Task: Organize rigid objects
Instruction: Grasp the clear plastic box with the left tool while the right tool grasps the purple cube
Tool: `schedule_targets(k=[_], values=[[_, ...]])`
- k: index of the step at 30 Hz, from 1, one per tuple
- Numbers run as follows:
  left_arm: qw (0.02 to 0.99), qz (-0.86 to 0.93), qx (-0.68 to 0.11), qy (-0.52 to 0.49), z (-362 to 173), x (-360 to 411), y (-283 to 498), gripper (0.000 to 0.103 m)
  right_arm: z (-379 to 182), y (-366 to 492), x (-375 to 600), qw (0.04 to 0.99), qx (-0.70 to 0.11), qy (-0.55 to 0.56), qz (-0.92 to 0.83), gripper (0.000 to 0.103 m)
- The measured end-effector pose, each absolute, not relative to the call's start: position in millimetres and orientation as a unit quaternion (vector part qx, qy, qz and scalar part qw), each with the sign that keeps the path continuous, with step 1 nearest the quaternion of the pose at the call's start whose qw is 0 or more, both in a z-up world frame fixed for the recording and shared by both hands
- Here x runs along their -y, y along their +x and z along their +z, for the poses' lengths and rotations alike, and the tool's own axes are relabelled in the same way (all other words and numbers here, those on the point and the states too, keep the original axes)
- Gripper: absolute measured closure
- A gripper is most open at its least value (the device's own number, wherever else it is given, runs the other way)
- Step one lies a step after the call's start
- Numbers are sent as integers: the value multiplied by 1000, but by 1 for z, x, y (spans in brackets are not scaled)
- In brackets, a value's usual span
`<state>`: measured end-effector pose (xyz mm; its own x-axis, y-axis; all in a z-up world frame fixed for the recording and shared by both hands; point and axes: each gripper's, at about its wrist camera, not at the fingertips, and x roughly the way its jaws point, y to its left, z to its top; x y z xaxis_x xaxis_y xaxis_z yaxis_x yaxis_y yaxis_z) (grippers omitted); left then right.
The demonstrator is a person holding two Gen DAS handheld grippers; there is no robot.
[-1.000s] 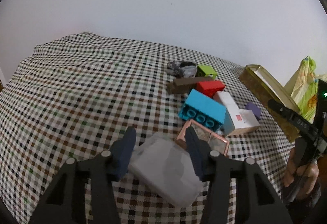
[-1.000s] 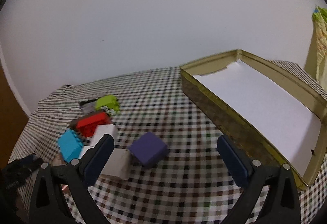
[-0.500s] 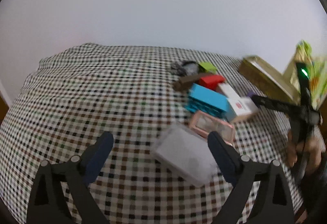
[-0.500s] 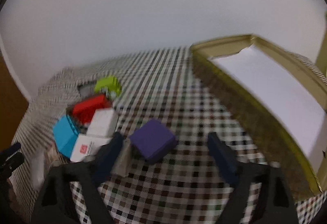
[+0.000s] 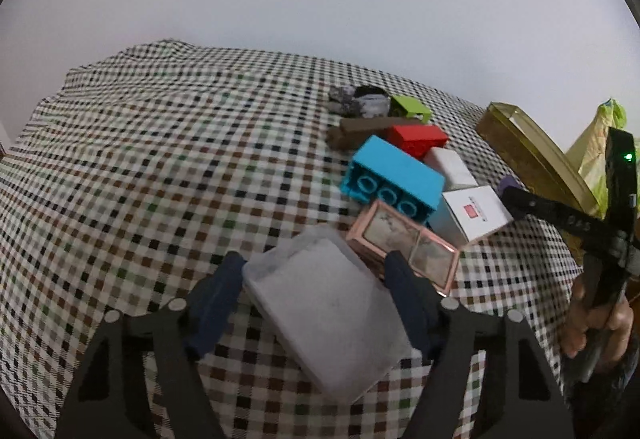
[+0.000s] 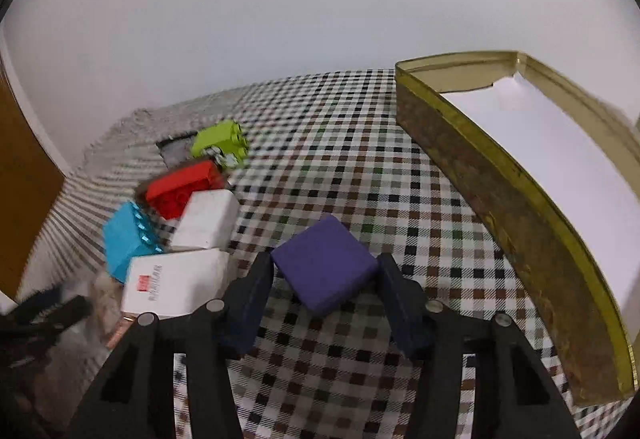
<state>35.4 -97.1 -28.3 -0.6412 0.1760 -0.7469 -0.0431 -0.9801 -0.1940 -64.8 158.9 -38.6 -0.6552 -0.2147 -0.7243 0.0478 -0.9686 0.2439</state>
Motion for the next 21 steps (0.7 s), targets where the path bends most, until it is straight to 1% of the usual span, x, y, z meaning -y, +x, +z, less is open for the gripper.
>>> schedule_targets(k=[2,6,8,13,15,17,19,21], values=[[54,904,84,-415,-27,99,38,38,-38,-67,-161,75,118,407,-902,47],[40,907,104,-406,-23,115,44,47,-34,-65,-161,66,119,399,-907,47],[38,908,103,-405,-22,117,44,47,-28,-62,-159,61,111,385,-914,47],[37,907,66,-414,-18,103,49,46,-16,-52,-152,57,84,354,-930,47],[40,904,58,-422,-17,99,52,43,-16,-50,-151,61,82,353,-930,47],[31,900,43,-433,-19,97,55,26,-16,-49,-153,66,88,356,-928,47],[13,896,35,-443,-25,98,54,17,-15,-49,-154,67,91,357,-927,47],[6,891,44,-451,-31,102,53,18,-15,-49,-154,69,90,357,-927,47]])
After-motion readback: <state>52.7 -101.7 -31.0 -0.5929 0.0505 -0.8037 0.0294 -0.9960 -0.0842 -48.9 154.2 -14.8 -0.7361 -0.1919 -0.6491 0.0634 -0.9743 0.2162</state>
